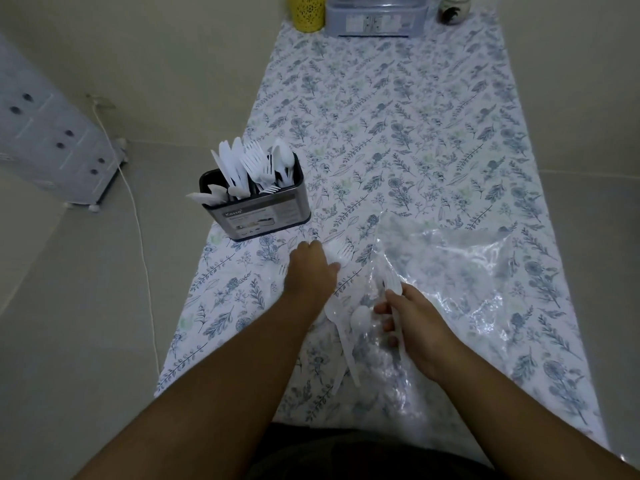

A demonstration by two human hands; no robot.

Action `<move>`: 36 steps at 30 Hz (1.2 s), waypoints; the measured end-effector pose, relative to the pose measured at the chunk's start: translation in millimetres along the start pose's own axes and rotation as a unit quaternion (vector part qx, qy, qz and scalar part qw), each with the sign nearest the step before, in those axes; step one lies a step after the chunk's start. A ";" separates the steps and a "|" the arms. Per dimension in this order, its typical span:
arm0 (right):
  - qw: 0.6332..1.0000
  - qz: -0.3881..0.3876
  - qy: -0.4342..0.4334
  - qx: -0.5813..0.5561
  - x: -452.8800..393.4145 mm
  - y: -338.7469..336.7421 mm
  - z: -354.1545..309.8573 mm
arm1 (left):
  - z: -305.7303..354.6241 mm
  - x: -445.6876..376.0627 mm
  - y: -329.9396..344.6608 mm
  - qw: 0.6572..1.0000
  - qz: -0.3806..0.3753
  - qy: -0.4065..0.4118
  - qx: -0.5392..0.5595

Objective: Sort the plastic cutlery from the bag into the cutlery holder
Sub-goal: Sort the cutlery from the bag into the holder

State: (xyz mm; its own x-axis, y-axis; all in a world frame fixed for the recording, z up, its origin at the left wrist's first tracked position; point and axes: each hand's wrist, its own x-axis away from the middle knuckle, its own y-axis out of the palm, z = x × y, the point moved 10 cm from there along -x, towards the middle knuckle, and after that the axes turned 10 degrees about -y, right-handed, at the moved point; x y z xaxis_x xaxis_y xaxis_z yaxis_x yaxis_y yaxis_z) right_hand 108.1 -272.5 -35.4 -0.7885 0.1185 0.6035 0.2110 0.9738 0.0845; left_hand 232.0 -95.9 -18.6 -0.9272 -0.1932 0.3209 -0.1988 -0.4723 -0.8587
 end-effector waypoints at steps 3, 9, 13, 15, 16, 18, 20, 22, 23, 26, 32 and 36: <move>1.000 -0.008 -0.001 0.007 4.8 -1.5 0.1 | -1.5 -9.1 2.1 1.000 0.000 -0.008 0.017; 1.000 -0.014 -0.009 0.007 7.7 -2.5 3.2 | 1.6 -11.5 7.6 0.996 -0.035 0.016 0.083; 1.000 -0.016 -0.009 -0.013 8.6 -1.9 1.6 | -2.1 -11.3 -2.6 0.989 -0.024 0.011 0.148; 0.999 -0.005 -0.007 -0.036 8.6 -1.8 -1.7 | 0.8 -7.2 -20.4 0.985 0.004 0.029 0.173; 0.999 -0.001 -0.012 -0.047 8.9 -0.4 -5.5 | 4.6 -1.8 -31.1 0.982 0.017 0.042 0.184; 0.997 0.009 -0.037 -0.063 7.3 3.0 -15.2 | 14.3 15.9 -49.2 0.976 0.025 0.063 0.209; 0.995 0.013 -0.071 -0.062 6.3 8.7 -27.1 | 20.5 35.6 -49.9 0.974 -0.005 0.061 0.218; 0.994 0.000 -0.098 -0.050 7.1 17.8 -36.7 | 22.4 53.3 -42.2 0.973 -0.030 0.054 0.220; 0.993 -0.016 -0.109 -0.048 8.7 24.2 -40.5 | 22.2 60.5 -37.5 0.972 -0.040 0.053 0.225; 0.987 -0.073 -0.130 -0.064 15.9 42.5 -48.9 | 17.7 72.0 -28.3 0.961 -0.059 0.035 0.269; 0.985 -0.118 -0.103 -0.065 15.3 50.1 -35.4 | 10.4 75.3 -21.9 0.945 -0.082 0.039 0.315; 0.987 -0.113 -0.085 -0.076 14.6 44.0 -26.3 | 11.5 76.9 -11.6 0.938 -0.139 0.037 0.316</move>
State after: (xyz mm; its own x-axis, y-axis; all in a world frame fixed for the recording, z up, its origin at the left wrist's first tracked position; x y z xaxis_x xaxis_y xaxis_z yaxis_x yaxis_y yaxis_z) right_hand 121.0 -233.1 -2.1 -0.9085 -0.0552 0.4142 0.0924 0.9401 0.3280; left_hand 166.7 -115.2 20.6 -0.8913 0.0616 0.4491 -0.2296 -0.9156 -0.3301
